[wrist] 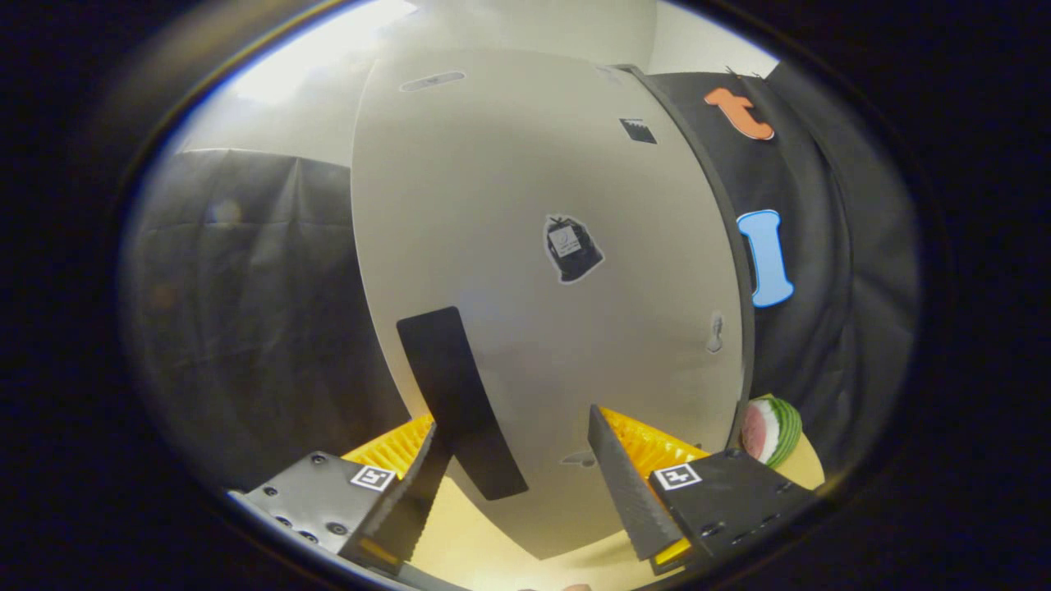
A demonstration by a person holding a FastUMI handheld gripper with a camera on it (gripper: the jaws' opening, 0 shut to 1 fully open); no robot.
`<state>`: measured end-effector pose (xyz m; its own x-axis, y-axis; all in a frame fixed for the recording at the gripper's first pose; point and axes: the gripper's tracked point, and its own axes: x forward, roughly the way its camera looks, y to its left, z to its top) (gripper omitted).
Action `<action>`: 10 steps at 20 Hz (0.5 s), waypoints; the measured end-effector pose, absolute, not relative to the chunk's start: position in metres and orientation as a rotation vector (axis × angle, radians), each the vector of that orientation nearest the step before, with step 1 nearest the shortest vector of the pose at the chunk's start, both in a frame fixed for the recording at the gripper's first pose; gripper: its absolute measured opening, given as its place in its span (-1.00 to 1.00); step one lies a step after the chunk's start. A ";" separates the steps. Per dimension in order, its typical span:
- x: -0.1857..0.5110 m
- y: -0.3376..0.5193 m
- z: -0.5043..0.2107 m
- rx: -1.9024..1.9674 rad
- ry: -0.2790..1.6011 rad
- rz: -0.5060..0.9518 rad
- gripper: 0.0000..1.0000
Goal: Open the shoe cabinet door, grab the shoes and put them into the shoe cabinet, then close the shoe cabinet door.
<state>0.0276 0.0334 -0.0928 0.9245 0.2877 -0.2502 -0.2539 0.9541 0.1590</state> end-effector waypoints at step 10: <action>0.059 0.054 -0.096 0.035 0.209 0.209 0.97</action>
